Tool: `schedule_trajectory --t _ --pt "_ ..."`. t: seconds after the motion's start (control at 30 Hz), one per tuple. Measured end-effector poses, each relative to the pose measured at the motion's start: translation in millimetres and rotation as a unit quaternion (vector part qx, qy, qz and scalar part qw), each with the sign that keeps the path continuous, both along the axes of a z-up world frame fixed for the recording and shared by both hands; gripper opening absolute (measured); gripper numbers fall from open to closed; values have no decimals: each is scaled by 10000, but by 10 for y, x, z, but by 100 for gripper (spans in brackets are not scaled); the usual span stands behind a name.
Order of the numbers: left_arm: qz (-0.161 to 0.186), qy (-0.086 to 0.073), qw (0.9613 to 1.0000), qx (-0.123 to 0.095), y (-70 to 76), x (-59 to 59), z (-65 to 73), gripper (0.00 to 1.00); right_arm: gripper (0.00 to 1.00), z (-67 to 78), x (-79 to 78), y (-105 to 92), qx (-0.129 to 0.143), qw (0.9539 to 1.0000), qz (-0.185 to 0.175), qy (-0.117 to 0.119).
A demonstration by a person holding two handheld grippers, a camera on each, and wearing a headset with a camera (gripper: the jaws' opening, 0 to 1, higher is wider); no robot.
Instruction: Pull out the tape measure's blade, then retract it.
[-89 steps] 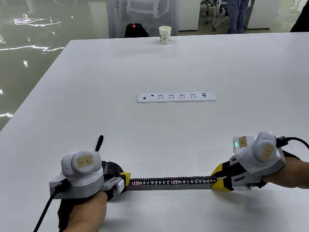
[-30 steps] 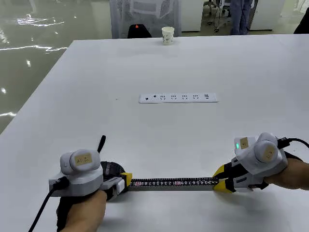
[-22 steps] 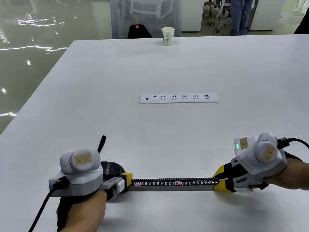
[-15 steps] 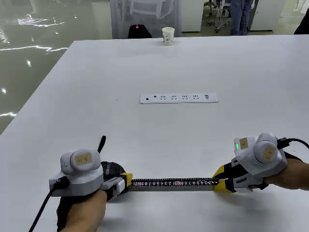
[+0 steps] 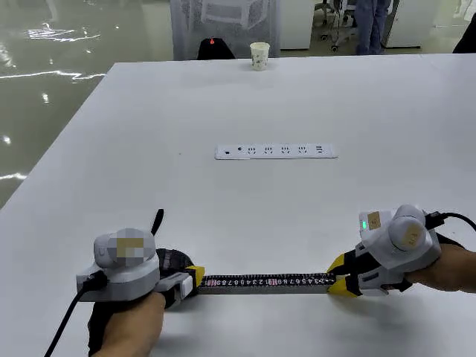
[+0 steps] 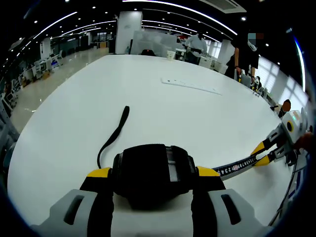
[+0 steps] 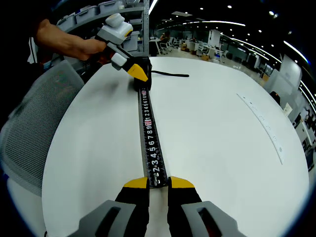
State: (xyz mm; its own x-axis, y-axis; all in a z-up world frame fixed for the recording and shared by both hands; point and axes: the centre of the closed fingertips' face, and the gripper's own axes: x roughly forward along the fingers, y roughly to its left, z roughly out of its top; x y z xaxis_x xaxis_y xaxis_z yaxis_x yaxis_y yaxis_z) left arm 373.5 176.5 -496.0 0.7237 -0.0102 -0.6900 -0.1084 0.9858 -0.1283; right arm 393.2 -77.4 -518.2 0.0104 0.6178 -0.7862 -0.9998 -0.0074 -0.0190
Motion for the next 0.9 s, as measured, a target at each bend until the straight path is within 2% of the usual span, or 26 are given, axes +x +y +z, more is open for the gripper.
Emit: schedule_trajectory --t 0.9 --pt "-10 3 10000 -40 0 -11 -1 59 10 0 -51 248 89 9999 109 53"
